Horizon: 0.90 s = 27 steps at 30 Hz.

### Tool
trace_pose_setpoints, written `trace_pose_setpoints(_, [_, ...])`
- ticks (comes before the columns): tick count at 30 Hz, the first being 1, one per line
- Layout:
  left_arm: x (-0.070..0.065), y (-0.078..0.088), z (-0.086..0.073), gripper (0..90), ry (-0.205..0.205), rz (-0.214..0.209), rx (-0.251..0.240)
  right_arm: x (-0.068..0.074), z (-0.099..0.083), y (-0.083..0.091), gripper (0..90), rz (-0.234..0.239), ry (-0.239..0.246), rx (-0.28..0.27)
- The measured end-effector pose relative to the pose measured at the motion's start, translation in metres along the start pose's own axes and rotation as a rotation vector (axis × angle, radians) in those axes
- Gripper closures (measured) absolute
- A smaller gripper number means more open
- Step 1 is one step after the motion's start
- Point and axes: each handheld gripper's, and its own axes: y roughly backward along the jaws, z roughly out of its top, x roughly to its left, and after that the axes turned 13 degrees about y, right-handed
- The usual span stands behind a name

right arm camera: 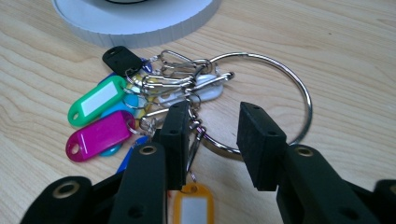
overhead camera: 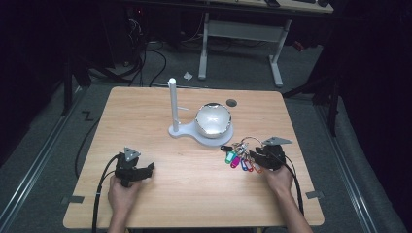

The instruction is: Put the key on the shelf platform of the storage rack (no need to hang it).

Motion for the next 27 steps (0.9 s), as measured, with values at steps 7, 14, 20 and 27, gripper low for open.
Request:
trace_pose_setpoints(7, [0.000, 0.000, 0.000, 21.9, 0.000, 0.000, 0.000, 0.002, 0.012, -0.009, 69.2, 0.021, 0.025, 0.008])
trace_pose_setpoints(14, [0.000, 0.000, 0.000, 21.9, 0.000, 0.000, 0.000, 0.002, 0.016, -0.019, 72.9, 0.038, 0.035, 0.022])
trace_pose_setpoints(20, [0.000, 0.000, 0.000, 21.8, 0.000, 0.000, 0.000, 0.002, 0.016, -0.026, 74.8, 0.042, 0.049, 0.041])
trace_pose_setpoints(27, [0.000, 0.000, 0.000, 21.8, 0.000, 0.000, 0.000, 0.000, 0.018, -0.033, 78.4, 0.056, 0.047, 0.058])
